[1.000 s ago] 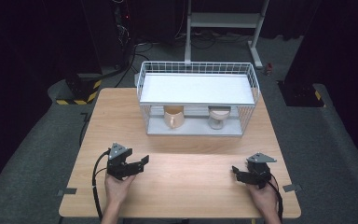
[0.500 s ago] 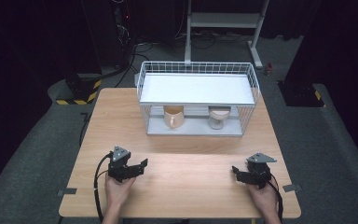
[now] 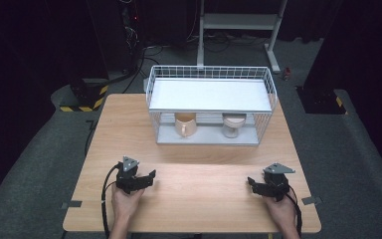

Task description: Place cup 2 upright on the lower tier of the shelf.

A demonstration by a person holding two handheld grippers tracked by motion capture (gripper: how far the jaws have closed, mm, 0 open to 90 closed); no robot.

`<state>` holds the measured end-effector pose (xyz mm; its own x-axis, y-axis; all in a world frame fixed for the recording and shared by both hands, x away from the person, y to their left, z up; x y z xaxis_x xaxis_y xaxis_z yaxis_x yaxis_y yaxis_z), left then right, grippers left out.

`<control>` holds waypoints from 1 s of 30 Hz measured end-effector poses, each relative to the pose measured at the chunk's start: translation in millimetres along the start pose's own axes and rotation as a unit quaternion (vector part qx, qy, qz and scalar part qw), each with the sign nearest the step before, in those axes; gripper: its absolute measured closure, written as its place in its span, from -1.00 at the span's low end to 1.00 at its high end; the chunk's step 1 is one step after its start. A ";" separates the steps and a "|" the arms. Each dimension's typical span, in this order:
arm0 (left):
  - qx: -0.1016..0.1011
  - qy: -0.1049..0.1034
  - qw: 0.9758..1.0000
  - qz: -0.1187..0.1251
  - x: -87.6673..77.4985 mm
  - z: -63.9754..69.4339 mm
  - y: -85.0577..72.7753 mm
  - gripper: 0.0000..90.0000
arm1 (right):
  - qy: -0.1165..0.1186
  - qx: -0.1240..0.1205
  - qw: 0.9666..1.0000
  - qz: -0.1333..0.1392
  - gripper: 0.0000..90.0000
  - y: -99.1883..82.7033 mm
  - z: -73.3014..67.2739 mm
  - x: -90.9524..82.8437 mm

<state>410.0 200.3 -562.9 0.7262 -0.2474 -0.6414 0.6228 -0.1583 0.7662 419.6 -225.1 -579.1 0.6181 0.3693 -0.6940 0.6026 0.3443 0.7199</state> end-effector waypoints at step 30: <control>0.024 0.029 0.999 -0.021 17.1 0.4 -10.4 -0.53 | 0.000 0.000 1.000 0.000 -0.43 0.0 0.0 0.0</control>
Point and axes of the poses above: each handheld gripper's, and its own axes: x roughly forward along the jaws, y roughly out of its top, z roughly to its right, the point moved 8 cm from there along x, roughly forward along the jaws, and after that the axes turned 2 degrees about y, right-handed, at the moved point
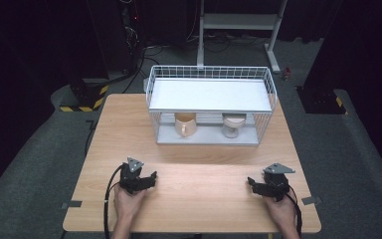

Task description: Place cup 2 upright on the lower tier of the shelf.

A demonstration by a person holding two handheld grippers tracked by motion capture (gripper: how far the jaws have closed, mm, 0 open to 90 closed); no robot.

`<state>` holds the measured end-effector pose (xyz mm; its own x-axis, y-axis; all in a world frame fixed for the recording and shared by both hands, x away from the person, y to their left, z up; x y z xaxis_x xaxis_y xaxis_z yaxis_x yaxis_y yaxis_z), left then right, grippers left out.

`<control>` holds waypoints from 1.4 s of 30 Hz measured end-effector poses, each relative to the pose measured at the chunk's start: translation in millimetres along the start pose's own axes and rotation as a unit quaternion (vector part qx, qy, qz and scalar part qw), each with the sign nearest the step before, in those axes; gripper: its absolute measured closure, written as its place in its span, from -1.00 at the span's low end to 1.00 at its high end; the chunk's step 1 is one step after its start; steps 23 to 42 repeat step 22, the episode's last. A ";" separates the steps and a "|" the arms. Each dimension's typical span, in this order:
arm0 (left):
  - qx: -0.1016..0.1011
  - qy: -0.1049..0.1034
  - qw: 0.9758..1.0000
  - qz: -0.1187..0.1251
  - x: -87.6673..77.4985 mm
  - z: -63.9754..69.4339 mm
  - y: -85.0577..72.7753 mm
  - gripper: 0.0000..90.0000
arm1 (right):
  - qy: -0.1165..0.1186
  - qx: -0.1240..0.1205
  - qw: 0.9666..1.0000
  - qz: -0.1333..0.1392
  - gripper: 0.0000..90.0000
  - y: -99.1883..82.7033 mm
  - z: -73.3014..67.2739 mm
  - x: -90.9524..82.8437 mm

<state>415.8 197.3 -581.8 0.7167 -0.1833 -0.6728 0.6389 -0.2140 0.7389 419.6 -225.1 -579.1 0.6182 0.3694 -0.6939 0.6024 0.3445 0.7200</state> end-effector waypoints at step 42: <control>-0.004 -0.001 1.000 -0.001 0.9 0.7 0.0 -0.56 | -0.001 0.000 1.000 0.000 -0.43 0.2 0.1 0.2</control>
Point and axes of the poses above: each handheld gripper's, and its own axes: x roughly forward along the jaws, y roughly out of its top, z roughly to its right, the point moved 8 cm from there along x, roughly forward along the jaws, and after that the axes turned 2 degrees about y, right-handed, at the moved point
